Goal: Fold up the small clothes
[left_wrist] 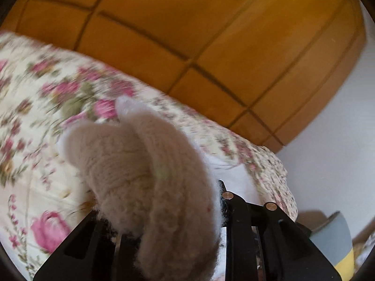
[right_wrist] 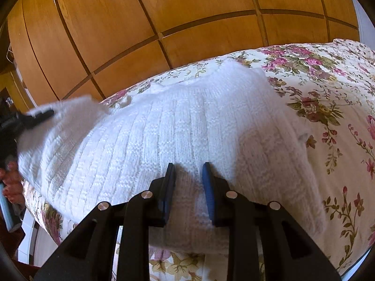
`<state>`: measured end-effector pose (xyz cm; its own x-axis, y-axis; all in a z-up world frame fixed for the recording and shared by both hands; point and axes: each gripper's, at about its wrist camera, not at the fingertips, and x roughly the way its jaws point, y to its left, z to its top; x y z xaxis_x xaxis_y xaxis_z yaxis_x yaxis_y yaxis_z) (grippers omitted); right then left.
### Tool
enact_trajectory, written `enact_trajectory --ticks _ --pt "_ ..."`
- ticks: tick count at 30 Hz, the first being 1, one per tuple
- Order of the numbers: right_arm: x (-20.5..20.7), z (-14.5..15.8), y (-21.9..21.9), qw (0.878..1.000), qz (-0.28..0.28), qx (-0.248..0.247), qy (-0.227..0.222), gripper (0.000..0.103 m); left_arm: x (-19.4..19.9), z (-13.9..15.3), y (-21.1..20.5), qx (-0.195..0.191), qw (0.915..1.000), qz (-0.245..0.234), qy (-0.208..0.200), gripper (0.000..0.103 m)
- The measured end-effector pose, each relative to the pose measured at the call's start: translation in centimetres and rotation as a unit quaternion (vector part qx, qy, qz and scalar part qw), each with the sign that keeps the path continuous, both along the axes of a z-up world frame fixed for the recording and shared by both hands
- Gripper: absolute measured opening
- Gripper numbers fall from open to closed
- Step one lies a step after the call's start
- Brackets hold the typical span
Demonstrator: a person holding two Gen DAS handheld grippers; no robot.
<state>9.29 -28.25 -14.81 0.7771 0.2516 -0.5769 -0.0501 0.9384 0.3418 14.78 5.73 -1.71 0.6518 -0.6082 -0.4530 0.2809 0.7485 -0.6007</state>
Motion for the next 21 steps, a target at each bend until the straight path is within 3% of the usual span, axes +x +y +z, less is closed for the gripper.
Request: enact_trajectory --ticks 7,14,18,21 --pt "0.2 0.5 -0.6 1.0 0.006 0.022 0.007 0.026 0.1 2.8 -5.8 0.016 0.9965 -0.071 -0.042 0.021" --pt "-1.1 3.0 -1.2 1.0 0.017 0.003 -0.015 0.047 0.9 2.7 -9.2 0.032 0.9932 -0.102 -0.047 0.021" --pt "-2.8 3.5 -2.4 0.999 -0.001 -0.027 -0.033 0.051 1.2 2.2 -10.9 0.045 0.9915 -0.113 -0.047 0.021" --pt "-2.7 2.3 -3.3 1.0 -0.008 -0.018 -0.011 0.052 1.3 1.5 -12.1 0.05 0.991 -0.118 -0.039 0.021"
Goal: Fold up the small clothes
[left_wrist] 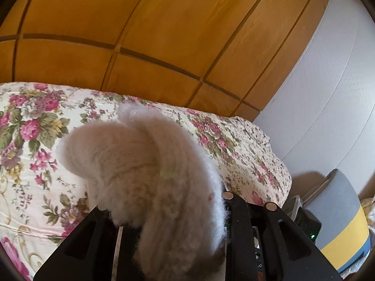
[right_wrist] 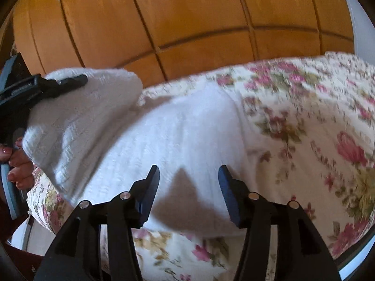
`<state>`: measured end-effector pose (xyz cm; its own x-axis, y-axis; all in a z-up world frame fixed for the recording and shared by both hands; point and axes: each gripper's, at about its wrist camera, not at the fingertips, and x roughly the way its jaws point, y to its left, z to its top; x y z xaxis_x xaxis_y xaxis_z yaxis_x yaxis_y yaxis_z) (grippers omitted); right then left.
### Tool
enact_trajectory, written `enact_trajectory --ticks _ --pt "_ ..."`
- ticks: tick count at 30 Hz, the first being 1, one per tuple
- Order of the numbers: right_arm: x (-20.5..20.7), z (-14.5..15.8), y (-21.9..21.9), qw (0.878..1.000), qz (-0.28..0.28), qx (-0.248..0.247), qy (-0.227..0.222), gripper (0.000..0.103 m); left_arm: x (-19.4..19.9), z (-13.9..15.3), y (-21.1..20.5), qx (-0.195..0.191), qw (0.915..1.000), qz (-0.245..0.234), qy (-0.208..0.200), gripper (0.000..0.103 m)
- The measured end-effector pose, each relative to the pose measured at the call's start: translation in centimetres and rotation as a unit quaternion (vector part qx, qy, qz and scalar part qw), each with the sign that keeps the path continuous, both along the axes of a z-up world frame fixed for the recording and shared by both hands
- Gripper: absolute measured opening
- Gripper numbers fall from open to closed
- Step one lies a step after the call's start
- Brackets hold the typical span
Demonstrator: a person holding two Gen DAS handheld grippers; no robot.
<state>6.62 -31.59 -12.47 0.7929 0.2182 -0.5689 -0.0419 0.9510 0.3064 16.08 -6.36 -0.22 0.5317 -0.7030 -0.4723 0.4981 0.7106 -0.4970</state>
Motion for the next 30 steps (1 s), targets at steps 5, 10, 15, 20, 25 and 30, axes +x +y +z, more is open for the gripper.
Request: enact_trajectory --ticks 5,10,15,20,25,30 --pt "0.1 -1.2 0.6 1.0 0.004 -0.013 0.008 0.053 -0.6 -0.2 -1.7 0.017 0.9998 -0.009 -0.007 0.021" --pt "-0.2 -1.5 0.3 1.0 0.005 -0.003 0.004 0.055 -0.5 -0.5 -3.8 0.029 0.9993 -0.023 -0.012 0.021" --pt "-0.2 -1.7 -0.4 1.0 0.004 0.023 0.004 0.055 -0.9 -0.5 -7.1 0.042 0.9974 -0.052 -0.028 0.021" --pt "-0.2 -1.8 -0.5 0.999 0.008 0.031 0.0 0.055 -1.9 -1.6 -11.5 0.116 0.9875 -0.092 -0.055 0.022" --pt "-0.4 -1.9 -0.2 1.0 0.012 0.021 -0.009 0.057 -2.6 -3.6 -13.8 0.146 0.9807 -0.12 -0.05 0.053" --pt "-0.9 -2.2 0.2 1.0 0.018 0.005 -0.024 0.058 -4.0 -1.7 -12.1 0.015 0.985 -0.169 -0.029 0.08"
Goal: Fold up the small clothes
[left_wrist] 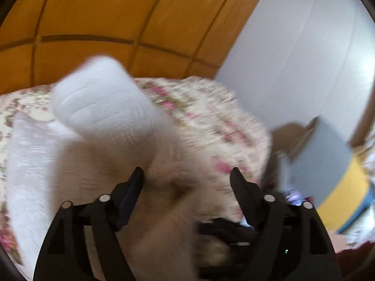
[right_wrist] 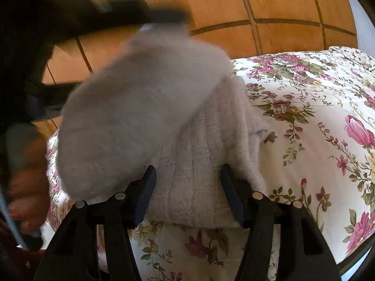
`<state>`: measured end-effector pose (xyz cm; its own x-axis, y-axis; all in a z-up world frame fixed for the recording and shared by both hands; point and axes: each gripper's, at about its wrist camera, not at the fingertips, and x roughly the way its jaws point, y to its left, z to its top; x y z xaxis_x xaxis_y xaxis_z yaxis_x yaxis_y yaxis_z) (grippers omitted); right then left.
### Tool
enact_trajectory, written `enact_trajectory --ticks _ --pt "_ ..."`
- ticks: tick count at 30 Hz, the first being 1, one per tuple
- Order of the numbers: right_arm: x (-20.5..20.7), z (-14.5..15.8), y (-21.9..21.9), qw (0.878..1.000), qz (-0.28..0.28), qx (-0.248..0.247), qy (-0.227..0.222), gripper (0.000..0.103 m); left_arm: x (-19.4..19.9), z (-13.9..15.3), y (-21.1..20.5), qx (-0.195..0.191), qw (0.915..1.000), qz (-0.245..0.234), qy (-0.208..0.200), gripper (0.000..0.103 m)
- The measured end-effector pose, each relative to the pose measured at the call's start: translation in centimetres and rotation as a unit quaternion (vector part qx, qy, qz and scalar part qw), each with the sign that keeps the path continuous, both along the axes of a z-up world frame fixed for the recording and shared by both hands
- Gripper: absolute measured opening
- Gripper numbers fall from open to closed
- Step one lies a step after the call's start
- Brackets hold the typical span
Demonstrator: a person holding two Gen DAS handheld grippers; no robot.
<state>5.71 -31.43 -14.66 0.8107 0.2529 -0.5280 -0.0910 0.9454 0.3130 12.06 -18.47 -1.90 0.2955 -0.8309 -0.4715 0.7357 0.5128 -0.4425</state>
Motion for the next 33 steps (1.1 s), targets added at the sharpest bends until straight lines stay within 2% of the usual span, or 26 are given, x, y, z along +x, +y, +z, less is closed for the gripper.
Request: enact_trajectory --ticks 3,5,7,10,12,14,17,18,20,23,25,27,28,29,33 --pt "-0.3 -0.1 -0.2 1.0 0.003 0.007 -0.007 0.058 -1.6 1.6 1.6 -0.037 0.9987 -0.002 -0.034 0.086" --pt "-0.6 0.0 -0.2 1.0 0.008 0.007 -0.008 0.059 -2.2 2.3 3.8 -0.05 0.9963 0.027 -0.064 0.089" --pt "-1.0 0.3 -0.2 1.0 0.021 0.003 -0.008 0.062 -2.0 2.4 6.1 -0.054 0.9932 0.071 -0.075 0.089" --pt "-1.9 0.7 -0.5 0.999 0.039 0.009 -0.008 0.065 -0.8 1.3 9.9 -0.056 0.9863 0.143 -0.06 0.089" --pt "-2.6 1.3 -1.1 0.998 0.049 0.03 -0.006 0.065 0.7 -0.4 12.2 -0.04 0.9797 0.195 -0.027 0.089" --pt "-3.4 2.2 -1.9 0.997 0.054 0.06 -0.013 0.066 1.5 -1.8 13.6 -0.03 0.9755 0.218 -0.011 0.089" --pt "-3.9 3.7 -2.7 0.995 0.048 0.089 -0.021 0.07 1.7 -4.4 13.9 0.002 0.976 0.218 0.005 0.089" --pt "-3.8 4.4 -3.3 0.992 0.044 0.113 -0.022 0.07 1.6 -5.1 13.7 0.018 0.9776 0.21 0.01 0.089" --pt "-3.2 5.1 -4.4 0.985 0.036 0.168 -0.015 0.087 1.2 -6.6 12.6 0.044 0.9812 0.187 0.017 0.089" --pt "-1.4 5.0 -5.9 0.968 0.019 0.248 0.017 0.088 0.4 -7.9 11.3 0.057 0.9831 0.173 0.017 0.091" --pt "-0.2 4.6 -6.2 0.963 0.007 0.265 0.044 0.088 0.3 -8.6 10.8 0.064 0.984 0.165 0.023 0.091" --pt "1.3 3.9 -6.1 0.962 -0.005 0.263 0.077 0.069 0.3 -9.2 11.0 0.059 0.9846 0.161 0.034 0.091" --pt "1.8 3.7 -5.9 0.964 -0.012 0.252 0.088 0.042 0.3 -9.3 11.0 0.057 0.9846 0.161 0.037 0.091" --pt "1.9 3.7 -5.8 0.966 -0.015 0.243 0.092 0.021 0.3 -9.4 11.2 0.056 0.9844 0.162 0.039 0.091" --pt "1.2 4.8 -5.8 0.979 -0.056 0.184 0.066 0.01 -0.2 -9.1 11.0 0.064 0.9843 0.162 0.03 0.091"
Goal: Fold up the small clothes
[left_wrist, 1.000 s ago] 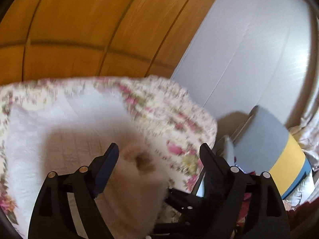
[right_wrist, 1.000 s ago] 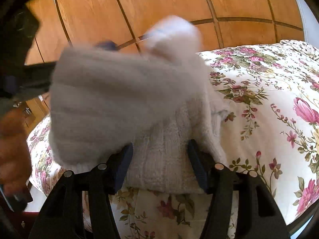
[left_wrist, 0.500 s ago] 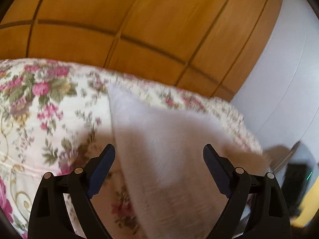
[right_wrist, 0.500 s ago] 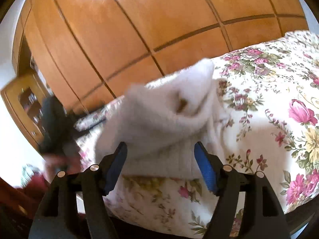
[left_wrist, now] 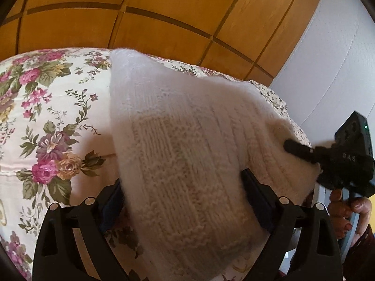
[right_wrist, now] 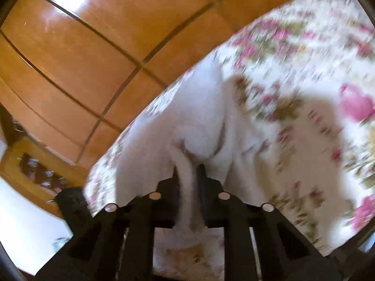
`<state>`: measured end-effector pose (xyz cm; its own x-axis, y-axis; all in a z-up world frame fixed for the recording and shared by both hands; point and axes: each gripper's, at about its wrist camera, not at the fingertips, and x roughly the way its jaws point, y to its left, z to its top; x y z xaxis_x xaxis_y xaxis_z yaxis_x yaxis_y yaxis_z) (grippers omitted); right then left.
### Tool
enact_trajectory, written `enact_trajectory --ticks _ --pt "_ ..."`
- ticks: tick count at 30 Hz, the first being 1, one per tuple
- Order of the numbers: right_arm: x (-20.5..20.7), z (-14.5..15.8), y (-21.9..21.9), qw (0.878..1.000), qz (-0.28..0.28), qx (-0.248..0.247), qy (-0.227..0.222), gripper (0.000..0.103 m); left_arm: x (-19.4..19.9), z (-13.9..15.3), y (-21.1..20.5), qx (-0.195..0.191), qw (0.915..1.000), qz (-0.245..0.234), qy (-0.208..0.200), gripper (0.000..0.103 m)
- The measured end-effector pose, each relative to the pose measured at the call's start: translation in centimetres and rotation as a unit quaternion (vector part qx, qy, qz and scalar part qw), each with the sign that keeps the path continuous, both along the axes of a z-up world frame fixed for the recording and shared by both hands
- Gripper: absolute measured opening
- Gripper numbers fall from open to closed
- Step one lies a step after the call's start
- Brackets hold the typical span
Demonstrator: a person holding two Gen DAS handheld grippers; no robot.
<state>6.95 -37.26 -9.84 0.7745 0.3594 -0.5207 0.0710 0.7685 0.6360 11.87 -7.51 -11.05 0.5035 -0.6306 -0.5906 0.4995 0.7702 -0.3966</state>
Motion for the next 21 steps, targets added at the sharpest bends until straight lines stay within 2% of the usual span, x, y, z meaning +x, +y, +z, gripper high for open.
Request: enact_trajectory --ticks 3,5,7,9,10,11,13,15,16,19,21 --pt "0.0 -0.6 -1.1 0.999 -0.031 -0.024 0.012 0.006 -0.5 0.0 -0.7 0.01 0.9999 -0.005 -0.007 0.091" --pt "0.4 -2.1 -1.3 0.998 -0.031 -0.037 0.035 0.007 -0.5 -0.7 -1.4 0.01 0.9999 -0.011 0.004 0.093" --pt "0.2 -2.9 -1.1 0.998 -0.03 -0.043 0.031 0.007 -0.9 -1.2 -1.7 0.011 0.9998 -0.013 0.004 0.094" --pt "-0.3 -2.5 -0.7 0.997 -0.032 -0.069 0.02 0.017 -1.2 -1.0 -1.9 0.021 0.9996 -0.016 -0.007 0.094" --pt "-0.5 -2.1 -0.5 0.996 -0.037 -0.082 0.018 0.035 -1.2 -0.9 -1.8 0.018 0.9997 -0.016 -0.004 0.094" --pt "-1.0 -1.6 -0.5 0.995 -0.044 -0.088 0.011 0.042 -1.3 -0.6 -1.4 0.01 0.9999 -0.013 -0.001 0.094" --pt "-1.8 0.2 -0.6 0.994 -0.057 -0.091 -0.023 0.042 -1.4 -0.1 -0.5 -0.007 1.0 -0.002 0.001 0.094" --pt "-1.9 1.8 -0.3 0.99 -0.065 -0.117 -0.048 0.04 -1.5 0.9 0.4 -0.017 0.9997 0.019 -0.007 0.094" --pt "-1.7 2.5 0.0 0.989 -0.059 -0.125 -0.058 0.034 -1.7 1.4 0.7 -0.02 0.9993 0.026 -0.016 0.094" --pt "-0.1 3.7 2.0 0.984 -0.024 -0.159 -0.075 0.029 -2.0 3.8 1.0 -0.017 0.9969 0.044 -0.063 0.079" --pt "0.9 3.7 3.4 0.981 -0.002 -0.179 -0.072 0.025 -2.1 5.0 0.7 -0.01 0.9954 0.045 -0.084 0.066"
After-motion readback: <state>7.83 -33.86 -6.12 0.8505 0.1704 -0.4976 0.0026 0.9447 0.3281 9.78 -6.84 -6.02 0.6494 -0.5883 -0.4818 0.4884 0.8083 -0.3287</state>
